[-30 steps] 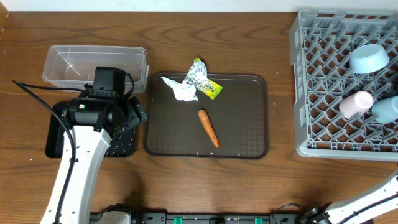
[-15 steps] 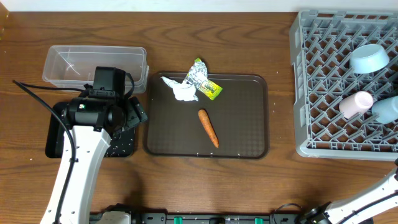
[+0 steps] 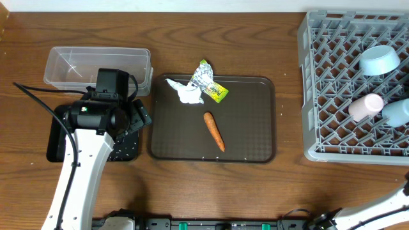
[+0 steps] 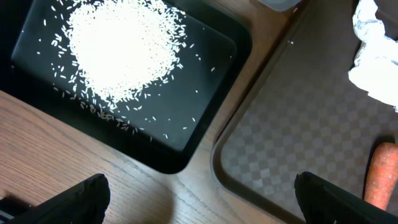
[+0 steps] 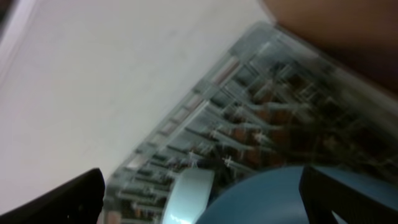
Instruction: Sort waste into correct bins and load items into the dishwasher rack
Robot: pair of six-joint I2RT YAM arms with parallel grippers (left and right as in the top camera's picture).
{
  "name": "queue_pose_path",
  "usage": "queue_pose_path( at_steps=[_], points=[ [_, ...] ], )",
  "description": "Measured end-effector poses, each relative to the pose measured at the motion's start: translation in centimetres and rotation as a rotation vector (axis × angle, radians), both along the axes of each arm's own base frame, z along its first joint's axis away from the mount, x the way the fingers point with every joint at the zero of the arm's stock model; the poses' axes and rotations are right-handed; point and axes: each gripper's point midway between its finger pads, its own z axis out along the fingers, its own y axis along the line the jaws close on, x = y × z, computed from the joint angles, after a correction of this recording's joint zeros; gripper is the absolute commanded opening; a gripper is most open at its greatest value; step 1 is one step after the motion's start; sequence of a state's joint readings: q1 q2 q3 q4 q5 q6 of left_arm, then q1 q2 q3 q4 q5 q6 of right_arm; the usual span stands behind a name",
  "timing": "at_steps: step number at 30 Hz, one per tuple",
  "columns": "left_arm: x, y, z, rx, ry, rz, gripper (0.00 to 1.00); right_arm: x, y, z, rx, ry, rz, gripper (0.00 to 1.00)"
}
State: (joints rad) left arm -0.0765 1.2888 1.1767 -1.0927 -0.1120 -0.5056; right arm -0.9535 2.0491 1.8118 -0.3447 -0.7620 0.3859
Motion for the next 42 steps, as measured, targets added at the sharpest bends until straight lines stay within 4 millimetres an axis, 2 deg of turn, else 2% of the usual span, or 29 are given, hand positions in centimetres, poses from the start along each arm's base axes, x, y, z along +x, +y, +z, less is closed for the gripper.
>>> queue_pose_path(
  at_steps=[4, 7, 10, 17, 24, 30, 34, 40, 42],
  points=[
    [0.0, 0.0, 0.0, 0.000, 0.000, 0.000, 0.98, -2.9, 0.2, 2.6, -0.126, 0.150, -0.145, 0.99],
    [0.0, 0.0, 0.0, 0.000, 0.000, 0.000, 0.98, -3.8, 1.3, 4.4, -0.198, 0.212, -0.198, 0.99],
    [0.0, 0.0, 0.0, 0.000, 0.000, 0.000, 0.98, -4.0, 2.9, 4.9, -0.222, 0.262, -0.203, 0.99],
    [0.0, 0.0, 0.0, 0.000, 0.000, 0.000, 0.98, -3.7, 5.5, 3.1, -0.189, 0.350, -0.160, 0.99],
    [0.0, 0.0, 0.0, 0.000, 0.000, 0.000, 0.98, -5.0, 7.0, 1.1, -0.130, 0.440, -0.116, 0.99],
    [0.0, 0.0, 0.0, 0.000, 0.000, 0.000, 0.98, -5.3, 8.0, 0.2, -0.190, 0.494, -0.028, 0.99],
    [0.0, 0.0, 0.0, 0.000, 0.000, 0.000, 0.98, -4.3, 9.4, -0.2, -0.231, 0.509, 0.027, 0.95],
    [0.0, 0.0, 0.0, 0.000, 0.000, 0.000, 0.98, -1.7, 12.9, -0.7, -0.369, 0.603, 0.065, 0.95],
    [0.0, 0.0, 0.0, 0.000, 0.000, 0.000, 0.98, -1.0, 13.9, -0.8, -0.414, 0.631, 0.067, 0.92]
  ],
)
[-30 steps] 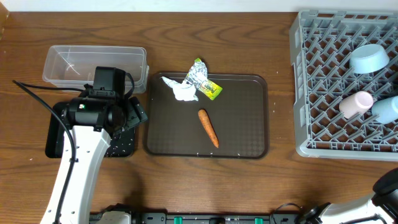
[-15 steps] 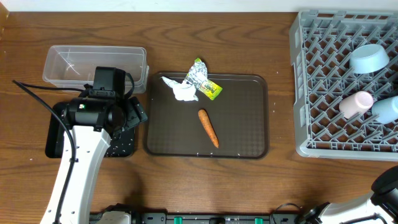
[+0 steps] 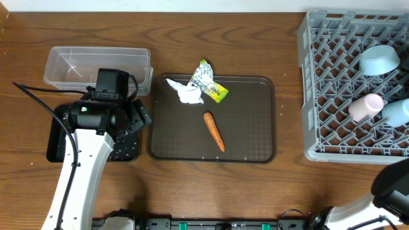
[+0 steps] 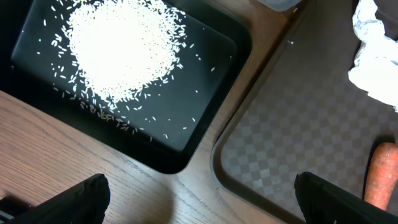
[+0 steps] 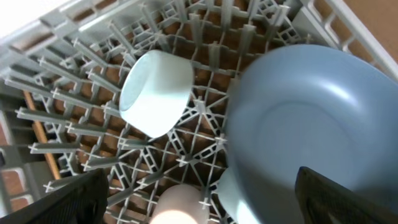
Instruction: Sort waste into correct bins and load items into the dishwasher rack
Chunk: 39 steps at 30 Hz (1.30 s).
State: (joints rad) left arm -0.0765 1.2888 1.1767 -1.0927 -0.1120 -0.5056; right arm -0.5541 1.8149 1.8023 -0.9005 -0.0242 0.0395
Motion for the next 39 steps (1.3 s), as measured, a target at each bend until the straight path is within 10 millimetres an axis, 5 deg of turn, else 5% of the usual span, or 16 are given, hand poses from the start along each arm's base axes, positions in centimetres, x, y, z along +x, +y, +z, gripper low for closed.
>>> queue_pose_path(
  at_steps=[4, 15, 26, 31, 39],
  points=[
    [0.0, 0.0, 0.0, 0.000, 0.000, 0.000, 0.98, 0.3, 0.7, 0.0, -0.078, 0.050, -0.006, 0.80],
    [0.0, 0.0, 0.0, 0.000, 0.000, 0.000, 0.98, -2.5, -2.7, -0.7, -0.154, 0.149, -0.130, 0.79],
    [0.0, 0.0, 0.0, 0.000, 0.000, 0.000, 0.98, -2.1, -3.0, -6.7, -0.023, 0.242, -0.020, 0.72],
    [0.0, 0.0, 0.0, 0.000, 0.000, 0.000, 0.98, -2.1, -2.9, -8.5, 0.008, 0.272, 0.011, 0.45],
    [0.0, 0.0, 0.0, 0.000, 0.000, 0.000, 0.98, -1.8, -3.0, -8.5, 0.001, 0.265, 0.023, 0.17]
  ],
)
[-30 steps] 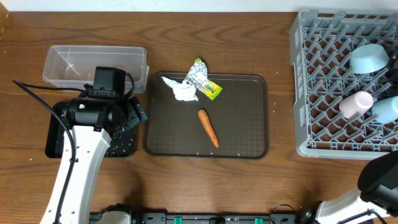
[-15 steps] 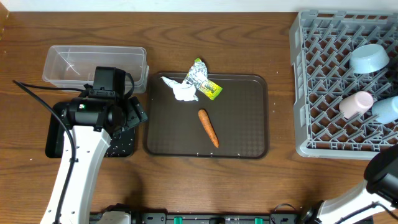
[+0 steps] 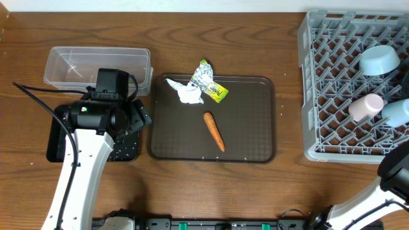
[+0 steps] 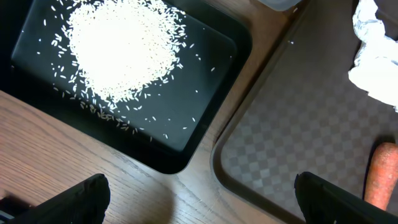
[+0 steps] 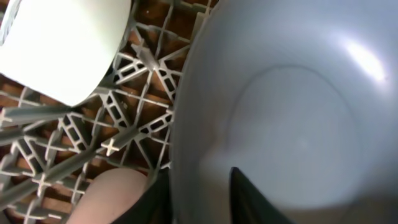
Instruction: Sort waste into correct bins and load items into the dishwasher rack
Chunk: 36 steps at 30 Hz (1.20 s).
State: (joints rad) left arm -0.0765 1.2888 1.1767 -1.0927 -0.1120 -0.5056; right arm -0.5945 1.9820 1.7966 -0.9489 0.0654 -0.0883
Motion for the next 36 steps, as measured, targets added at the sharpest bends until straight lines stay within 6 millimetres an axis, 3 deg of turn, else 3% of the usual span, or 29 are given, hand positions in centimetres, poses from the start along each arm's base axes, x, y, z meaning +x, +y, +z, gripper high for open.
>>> queue_pose_path(
  at_steps=[4, 9, 13, 16, 23, 26, 29, 36],
  points=[
    [0.0, 0.0, 0.0, 0.000, 0.000, 0.000, 0.98, 0.1, 0.1, 0.0, 0.005, -0.004, 0.003, 0.02],
    [0.0, 0.0, 0.0, 0.000, 0.000, 0.000, 0.98, 0.2, 0.1, 0.3, 0.010, -0.012, -0.003, 0.01],
    [0.0, 0.0, 0.0, 0.000, 0.000, 0.000, 0.98, 1.0, 0.0, 1.8, 0.008, -0.052, 0.004, 0.01],
    [0.0, 0.0, 0.0, 0.000, 0.000, 0.000, 0.98, 2.7, 0.0, 4.5, 0.018, -0.146, 0.019, 0.01],
    [0.0, 0.0, 0.0, 0.000, 0.000, 0.000, 0.98, 9.5, 0.8, 13.2, 0.084, -0.598, 0.166, 0.01],
    [0.0, 0.0, 0.0, 0.000, 0.000, 0.000, 0.98, 11.2, 1.5, 15.0, 0.135, -0.741, 0.229, 0.01],
    [0.0, 0.0, 0.0, 0.000, 0.000, 0.000, 0.98, 12.5, 2.6, 15.2, 0.204, -0.841, 0.287, 0.01],
    [0.0, 0.0, 0.0, 0.000, 0.000, 0.000, 0.98, 13.6, 3.9, 12.1, 0.365, -0.980, 0.279, 0.01]
  ],
)
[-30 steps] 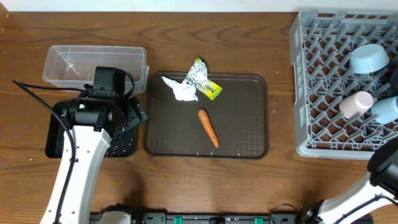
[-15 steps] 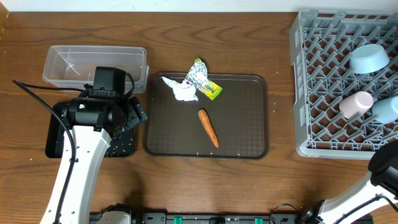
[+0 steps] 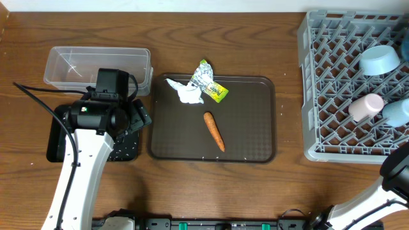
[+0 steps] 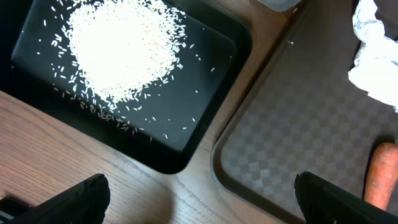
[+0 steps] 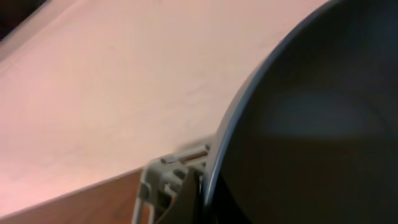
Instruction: Sort waste into correct bins and load items into the dishwasher rack
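Note:
On the brown tray lie an orange carrot, crumpled white paper and a green wrapper. My left gripper hangs open over the table between the tray and the black bin of rice, holding nothing. In the grey dishwasher rack, my right gripper is pressed onto the rim of a blue bowl beside the pink cup. One dark finger shows against the rim. The other is hidden.
A clear plastic container stands behind the black bin. A pale blue bowl sits further back in the rack. The right arm enters at the bottom right, by the rack's front edge.
The right wrist camera has come closer to the bowl's rim and the pink cup, which now fill its view. The left arm and tray items are unchanged.
The right wrist first viewed the rack's side from outside. Then it looked down on the bowls with its fingers wide apart. Later its fingers stood either side of the blue bowl's rim, and now they are on that rim. The left arm stayed still throughout.

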Robot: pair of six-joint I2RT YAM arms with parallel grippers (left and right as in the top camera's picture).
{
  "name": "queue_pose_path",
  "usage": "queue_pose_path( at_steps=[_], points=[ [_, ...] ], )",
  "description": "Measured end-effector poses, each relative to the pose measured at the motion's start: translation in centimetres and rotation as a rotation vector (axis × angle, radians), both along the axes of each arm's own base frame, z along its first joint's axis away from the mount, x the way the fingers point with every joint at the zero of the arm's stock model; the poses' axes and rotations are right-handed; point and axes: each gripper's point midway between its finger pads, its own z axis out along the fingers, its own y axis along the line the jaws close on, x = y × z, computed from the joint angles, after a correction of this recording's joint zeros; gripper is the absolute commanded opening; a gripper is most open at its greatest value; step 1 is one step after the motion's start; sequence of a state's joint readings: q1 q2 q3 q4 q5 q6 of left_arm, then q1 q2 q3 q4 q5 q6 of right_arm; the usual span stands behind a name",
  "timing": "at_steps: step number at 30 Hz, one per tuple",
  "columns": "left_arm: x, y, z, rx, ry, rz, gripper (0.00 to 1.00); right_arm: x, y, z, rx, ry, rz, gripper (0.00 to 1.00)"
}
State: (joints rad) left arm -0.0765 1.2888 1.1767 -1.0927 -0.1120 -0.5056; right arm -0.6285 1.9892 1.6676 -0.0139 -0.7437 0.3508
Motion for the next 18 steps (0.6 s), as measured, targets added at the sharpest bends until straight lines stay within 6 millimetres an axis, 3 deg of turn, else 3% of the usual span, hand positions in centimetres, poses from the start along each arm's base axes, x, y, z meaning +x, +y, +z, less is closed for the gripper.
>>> queue_pose_path(
  at_steps=[4, 8, 13, 18],
  points=[
    [0.0, 0.0, 0.0, 0.000, 0.000, 0.000, 0.98, -0.2, 0.2, -1.2, 0.069, -0.075, 0.005, 0.01],
    [0.0, 0.0, 0.0, 0.000, 0.000, 0.000, 0.98, -0.9, 0.2, -1.2, 0.116, -0.142, 0.020, 0.01],
    [0.0, 0.0, 0.0, 0.000, 0.000, 0.000, 0.98, -2.0, -1.1, -2.3, 0.184, -0.130, -0.010, 0.01],
    [0.0, 0.0, 0.0, 0.000, 0.000, 0.000, 0.98, -2.7, -1.5, -2.2, 0.222, -0.132, -0.001, 0.01]
  ],
)
